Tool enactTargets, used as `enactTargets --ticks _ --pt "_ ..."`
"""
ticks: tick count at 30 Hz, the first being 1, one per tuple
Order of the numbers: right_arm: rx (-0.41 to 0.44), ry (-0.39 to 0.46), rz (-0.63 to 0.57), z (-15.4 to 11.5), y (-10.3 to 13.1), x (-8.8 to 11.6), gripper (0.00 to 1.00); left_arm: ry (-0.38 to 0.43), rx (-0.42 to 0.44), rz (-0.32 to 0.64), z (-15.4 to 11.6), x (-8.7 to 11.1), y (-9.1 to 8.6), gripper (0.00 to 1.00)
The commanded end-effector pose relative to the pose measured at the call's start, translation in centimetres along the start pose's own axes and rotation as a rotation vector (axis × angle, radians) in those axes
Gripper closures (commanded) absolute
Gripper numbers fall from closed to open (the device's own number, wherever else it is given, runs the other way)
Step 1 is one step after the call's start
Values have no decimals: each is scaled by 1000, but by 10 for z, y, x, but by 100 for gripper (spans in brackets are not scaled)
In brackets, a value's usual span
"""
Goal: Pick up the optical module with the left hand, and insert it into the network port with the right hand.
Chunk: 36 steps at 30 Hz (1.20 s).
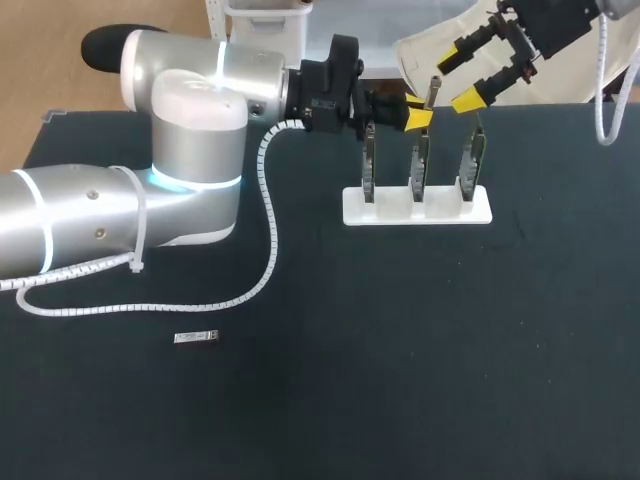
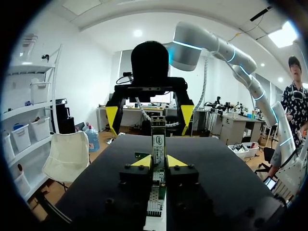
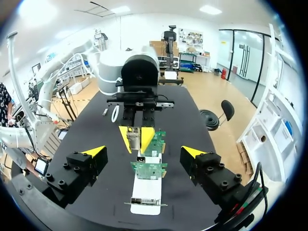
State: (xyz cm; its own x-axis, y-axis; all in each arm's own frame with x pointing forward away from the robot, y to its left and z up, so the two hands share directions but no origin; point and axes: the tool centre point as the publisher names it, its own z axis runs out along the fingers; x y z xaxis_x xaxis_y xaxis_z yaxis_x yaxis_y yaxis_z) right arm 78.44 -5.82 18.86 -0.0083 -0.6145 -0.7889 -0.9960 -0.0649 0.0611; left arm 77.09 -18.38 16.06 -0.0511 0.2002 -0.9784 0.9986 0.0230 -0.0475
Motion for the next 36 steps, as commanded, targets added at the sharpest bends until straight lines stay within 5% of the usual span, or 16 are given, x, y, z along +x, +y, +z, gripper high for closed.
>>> enactTargets --ticks 1,36 --pt "2 -2 -7 -1 6 -5 0 0 -5 1 0 0 -1 100" --pt "11 -79 23 15 20 -21 0 0 -5 1 0 0 -1 100"
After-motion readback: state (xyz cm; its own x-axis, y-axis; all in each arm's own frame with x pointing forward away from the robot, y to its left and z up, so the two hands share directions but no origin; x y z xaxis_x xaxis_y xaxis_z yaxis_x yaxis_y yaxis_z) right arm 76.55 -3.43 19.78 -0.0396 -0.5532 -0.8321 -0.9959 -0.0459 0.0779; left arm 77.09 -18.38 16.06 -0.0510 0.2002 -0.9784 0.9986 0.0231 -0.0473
